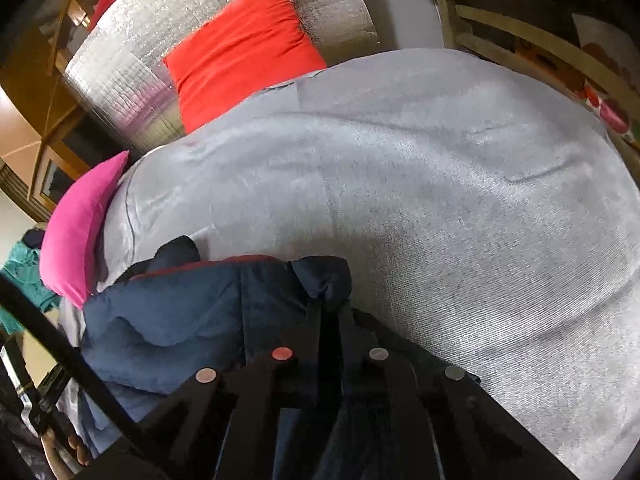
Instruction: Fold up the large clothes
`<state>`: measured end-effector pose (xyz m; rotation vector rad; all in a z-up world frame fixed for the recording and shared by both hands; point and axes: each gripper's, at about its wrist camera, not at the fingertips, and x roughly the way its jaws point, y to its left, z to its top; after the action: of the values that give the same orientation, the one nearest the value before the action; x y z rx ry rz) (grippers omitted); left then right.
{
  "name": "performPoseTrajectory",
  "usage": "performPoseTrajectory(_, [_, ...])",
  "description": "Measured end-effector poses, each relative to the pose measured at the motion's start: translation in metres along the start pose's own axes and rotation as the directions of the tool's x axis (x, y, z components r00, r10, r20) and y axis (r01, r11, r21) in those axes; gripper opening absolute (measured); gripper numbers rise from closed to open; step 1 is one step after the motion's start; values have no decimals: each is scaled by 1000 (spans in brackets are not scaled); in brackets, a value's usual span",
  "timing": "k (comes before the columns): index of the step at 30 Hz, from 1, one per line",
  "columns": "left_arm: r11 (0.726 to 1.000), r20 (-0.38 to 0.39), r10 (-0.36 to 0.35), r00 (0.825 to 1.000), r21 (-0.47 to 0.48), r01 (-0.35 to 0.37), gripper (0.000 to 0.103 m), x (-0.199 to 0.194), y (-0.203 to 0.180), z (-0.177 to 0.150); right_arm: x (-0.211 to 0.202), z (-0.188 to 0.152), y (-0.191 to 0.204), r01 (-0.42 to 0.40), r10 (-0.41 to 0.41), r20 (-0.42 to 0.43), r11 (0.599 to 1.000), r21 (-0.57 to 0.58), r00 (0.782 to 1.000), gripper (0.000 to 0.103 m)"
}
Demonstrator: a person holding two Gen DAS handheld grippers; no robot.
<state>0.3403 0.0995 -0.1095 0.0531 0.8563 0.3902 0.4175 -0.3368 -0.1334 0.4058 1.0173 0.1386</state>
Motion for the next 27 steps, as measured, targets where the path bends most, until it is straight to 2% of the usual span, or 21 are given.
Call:
performPoseTrajectory(1, [1000, 21, 6, 1000, 7, -7, 66, -7, 0, -1, 0, 0, -1, -3, 3, 0, 1000, 3, 1000, 10])
performPoseTrajectory(4, [994, 79, 98, 992, 49, -102, 66, -25, -4, -3, 0, -1, 1, 4, -4, 4, 1000, -4, 1000, 11])
performPoseTrajectory(7, [990, 118, 115, 986, 72, -124, 66, -36, -8, -4, 0, -1, 3, 17, -17, 8, 1000, -6, 1000, 11])
performPoseTrajectory(8, [989, 120, 114, 986, 78, -124, 66, -37, -8, -4, 1, -1, 2, 19, -19, 6, 1000, -2, 1000, 15])
performPoseTrajectory(10, [989, 112, 108, 988, 86, -118, 66, -38, -9, -5, 1, -1, -1, 21, -21, 4, 1000, 14, 1000, 24])
performPoseTrajectory(13, [990, 97, 100, 990, 93, -109, 66, -36, -9, -4, 0, 1, -9, 11, -11, 6, 999, 49, 1000, 46])
performPoseTrajectory(14, [990, 93, 99, 991, 95, -107, 66, -35, -9, -3, 0, 1, -11, 8, -9, 6, 998, 57, 1000, 58])
performPoseTrajectory(15, [990, 91, 96, 991, 97, -104, 66, -34, -10, -4, 0, 1, -11, 10, -10, 5, 998, 58, 1000, 63])
performPoseTrajectory(21, [987, 82, 123, 989, 96, -130, 66, -35, -11, -4, 0, 1, -8, 18, -18, 2, 999, 39, 1000, 63])
performPoseTrajectory(25, [987, 79, 119, 990, 98, -126, 66, -35, -10, -6, -6, 1, -9, 18, -19, 16, 999, 41, 1000, 63])
performPoseTrajectory(27, [990, 66, 99, 993, 97, -106, 70, -34, -8, -8, -11, -1, -9, 17, -18, 21, 999, 42, 1000, 63])
